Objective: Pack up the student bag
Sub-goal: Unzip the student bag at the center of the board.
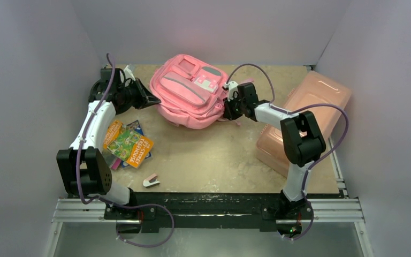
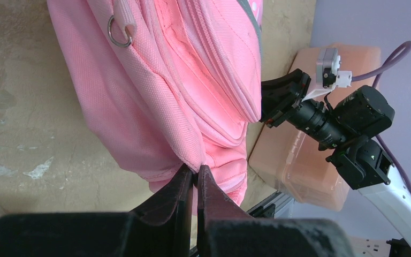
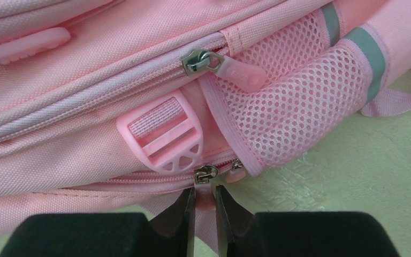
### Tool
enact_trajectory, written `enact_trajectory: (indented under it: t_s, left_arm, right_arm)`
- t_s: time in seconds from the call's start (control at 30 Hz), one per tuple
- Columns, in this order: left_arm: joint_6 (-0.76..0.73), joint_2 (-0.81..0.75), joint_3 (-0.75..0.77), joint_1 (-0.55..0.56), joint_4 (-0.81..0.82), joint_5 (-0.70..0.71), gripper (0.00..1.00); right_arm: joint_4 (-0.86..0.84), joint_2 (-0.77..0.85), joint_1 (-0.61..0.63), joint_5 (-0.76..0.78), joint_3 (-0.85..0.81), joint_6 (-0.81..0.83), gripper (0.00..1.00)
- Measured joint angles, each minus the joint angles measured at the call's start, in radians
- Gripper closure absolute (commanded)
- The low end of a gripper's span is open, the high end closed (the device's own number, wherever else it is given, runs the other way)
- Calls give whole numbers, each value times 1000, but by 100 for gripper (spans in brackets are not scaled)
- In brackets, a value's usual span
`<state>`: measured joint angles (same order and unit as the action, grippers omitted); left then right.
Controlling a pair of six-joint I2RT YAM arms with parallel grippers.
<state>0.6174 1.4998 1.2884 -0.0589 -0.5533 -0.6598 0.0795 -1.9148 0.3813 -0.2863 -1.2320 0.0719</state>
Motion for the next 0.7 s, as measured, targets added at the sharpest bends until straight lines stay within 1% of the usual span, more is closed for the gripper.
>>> enact_trajectory:
  t_s: [0.1, 0.13, 0.33, 0.5, 0.6, 0.7]
  left_arm:
    - [0, 0, 0, 0, 6, -3, 100]
    - [0, 0, 0, 0, 9, -3, 100]
    - [1, 0, 0, 0, 13, -3, 100]
    - [18, 0, -15, -2, 19, 3, 100]
    - [33, 0, -45, -6, 37, 17, 100]
    - [45, -2, -66, -7, 40, 41, 100]
  right_arm:
    - [-26, 26, 6, 13, 23, 0, 99]
    - [-34, 35, 8, 16, 29, 0, 100]
    - [-48, 73, 31, 56, 58, -9, 100]
    - [6, 128, 90, 147, 57, -29, 100]
    - [81, 153, 137, 193, 38, -88, 100]
    - [120, 187, 170, 179, 36, -163, 100]
